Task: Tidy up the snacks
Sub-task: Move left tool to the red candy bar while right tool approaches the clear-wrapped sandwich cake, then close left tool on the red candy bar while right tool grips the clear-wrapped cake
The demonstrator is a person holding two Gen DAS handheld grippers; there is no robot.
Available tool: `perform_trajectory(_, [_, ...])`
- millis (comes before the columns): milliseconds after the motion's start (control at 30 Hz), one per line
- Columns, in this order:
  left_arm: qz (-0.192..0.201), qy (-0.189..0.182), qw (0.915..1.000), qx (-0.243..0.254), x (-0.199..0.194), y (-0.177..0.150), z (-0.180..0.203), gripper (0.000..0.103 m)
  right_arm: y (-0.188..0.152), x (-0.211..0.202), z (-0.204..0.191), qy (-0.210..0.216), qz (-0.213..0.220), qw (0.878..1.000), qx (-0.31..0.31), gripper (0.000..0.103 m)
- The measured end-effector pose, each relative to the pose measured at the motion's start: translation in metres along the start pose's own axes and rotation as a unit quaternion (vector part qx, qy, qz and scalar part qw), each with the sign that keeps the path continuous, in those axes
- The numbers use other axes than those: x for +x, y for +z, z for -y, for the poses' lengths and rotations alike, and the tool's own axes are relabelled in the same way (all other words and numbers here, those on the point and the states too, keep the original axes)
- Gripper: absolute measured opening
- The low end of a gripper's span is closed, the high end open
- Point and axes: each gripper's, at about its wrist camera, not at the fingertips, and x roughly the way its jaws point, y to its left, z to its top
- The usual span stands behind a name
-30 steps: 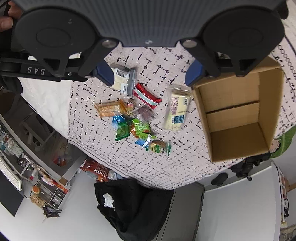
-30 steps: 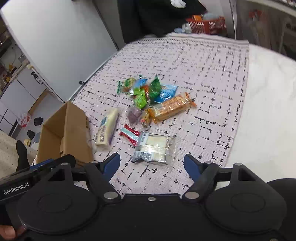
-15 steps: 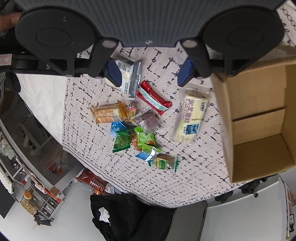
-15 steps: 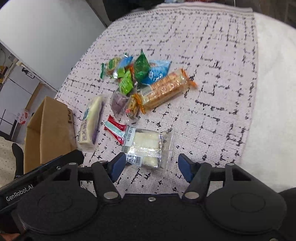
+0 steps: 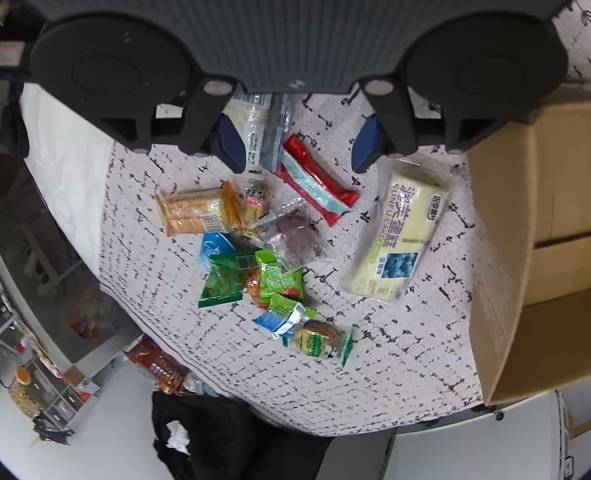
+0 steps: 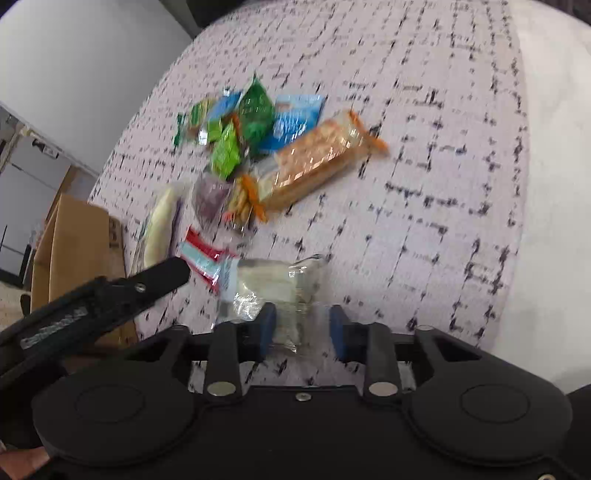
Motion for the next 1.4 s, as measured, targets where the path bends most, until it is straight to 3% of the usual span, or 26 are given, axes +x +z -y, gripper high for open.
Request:
perform_trajectory(100, [-0.002,0.005,1.0000,-0.008,0.009,0.001,0.000,0.063,0.005,-0.001,0.005,-0.002,0.011,1.000,0.002,0.010])
perform_trajectory(133, [-0.003,0.005,0.9999,-0.010,0.012,0.002,0.001,0.063,0.007,-0.003,0.006,-0.009,0.016,1.000,0.001,0.000])
perform_trajectory(333, [0.000,0.026,0.9991,-0.034,0.024,0.002,0.001,0.063,0.015,-0.005,0.012,-0.014,0.033,0.999,0.004,0.000])
perform_trajectory(433, [0.007,0.041,0.9974,-0.060,0.029,0.004,-0.001,0.063,0.015,-0.004,0.010,0.012,0.011,1.000,0.002,0.000])
perform_trajectory(600, [0.019,0.053,0.9924,-0.110,0.035,0.006,-0.008,0.063,0.012,-0.005,0.004,0.019,0.001,1.000,-0.008,0.001])
perform_trajectory(667, [0.023,0.059,0.9904,-0.123,0.036,0.007,-0.009,0.057,0.012,-0.006,0.003,0.021,0.000,1.000,-0.006,0.002])
perform_trajectory(733, [0.023,0.078,0.9882,-0.130,0.036,0.007,-0.009,0.034,0.010,-0.006,0.001,0.021,-0.004,1.000,-0.008,0.003])
perform_trajectory(800, [0.022,0.070,0.9861,-0.149,0.034,0.006,-0.016,0.025,0.009,-0.006,-0.002,0.021,-0.006,1.000,-0.015,0.006])
perform_trajectory(833, [0.021,0.064,0.9854,-0.156,0.033,0.005,-0.019,0.024,0.008,-0.006,-0.005,0.020,-0.007,1.000,-0.020,0.013])
perform_trajectory(900, [0.015,0.055,0.9849,-0.164,0.030,0.003,-0.023,0.023,0.005,-0.006,-0.009,0.016,-0.003,0.999,-0.030,0.037])
perform_trajectory(933, [0.011,0.051,0.9844,-0.168,0.029,0.002,-0.024,0.023,0.004,-0.007,-0.012,0.013,0.003,0.999,-0.035,0.059])
perform_trajectory(967, [0.007,0.049,0.9842,-0.170,0.027,0.000,-0.024,0.023,0.003,-0.008,-0.015,0.010,0.011,0.999,-0.042,0.069])
perform_trajectory(1233, [-0.024,0.021,0.9831,-0.180,0.016,-0.010,-0.031,0.022,-0.001,0.000,-0.037,-0.007,0.014,0.996,-0.088,0.070])
perform_trajectory(1400, [-0.045,0.002,0.9814,-0.186,0.014,-0.012,-0.038,0.021,-0.007,0.007,-0.051,-0.015,0.018,0.993,-0.119,0.077])
